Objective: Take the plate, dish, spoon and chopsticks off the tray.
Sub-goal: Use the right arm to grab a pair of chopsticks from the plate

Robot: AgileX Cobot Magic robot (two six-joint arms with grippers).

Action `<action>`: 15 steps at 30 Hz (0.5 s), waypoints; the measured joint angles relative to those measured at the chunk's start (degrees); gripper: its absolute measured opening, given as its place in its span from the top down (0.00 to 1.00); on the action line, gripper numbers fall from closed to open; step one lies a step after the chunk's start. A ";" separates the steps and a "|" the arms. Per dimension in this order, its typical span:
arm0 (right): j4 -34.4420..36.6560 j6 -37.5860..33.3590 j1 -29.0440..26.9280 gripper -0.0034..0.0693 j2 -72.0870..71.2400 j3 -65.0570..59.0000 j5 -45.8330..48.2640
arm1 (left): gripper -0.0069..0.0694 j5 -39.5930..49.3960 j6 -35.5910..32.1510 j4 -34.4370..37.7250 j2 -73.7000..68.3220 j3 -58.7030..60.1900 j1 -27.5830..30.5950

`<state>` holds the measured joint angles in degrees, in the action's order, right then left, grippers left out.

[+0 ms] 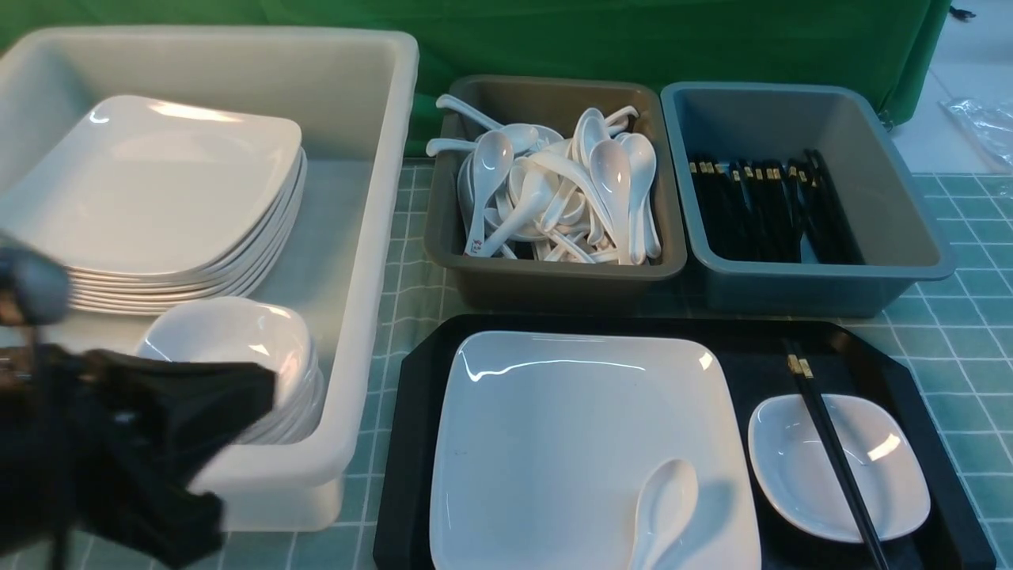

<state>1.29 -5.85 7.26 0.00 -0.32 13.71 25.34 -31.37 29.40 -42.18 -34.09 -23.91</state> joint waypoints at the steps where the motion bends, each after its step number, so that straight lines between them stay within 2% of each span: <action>1: 0.00 0.00 0.00 0.62 0.00 0.00 -0.06 | 0.89 -1.65 0.00 -0.04 -1.25 0.00 -1.89; 5: 0.31 0.92 0.00 0.62 0.00 0.00 -2.44 | 0.89 -5.39 0.00 -0.11 -3.38 -0.17 -6.07; 7: 0.86 4.10 0.00 0.62 0.00 0.00 -5.44 | 0.89 -5.94 0.00 -0.11 -3.59 -0.24 -7.10; 13: 1.82 23.50 0.00 0.63 0.00 0.00 -18.28 | 0.89 -5.96 0.00 -0.11 -3.42 -0.31 -7.56; 15: 2.04 27.98 0.22 0.65 0.43 0.32 -18.71 | 0.89 -5.83 0.00 -0.11 -3.22 -0.31 -7.56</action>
<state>3.33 22.12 7.49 0.43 0.00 -4.99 19.51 -31.37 29.28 -45.40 -34.40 -31.47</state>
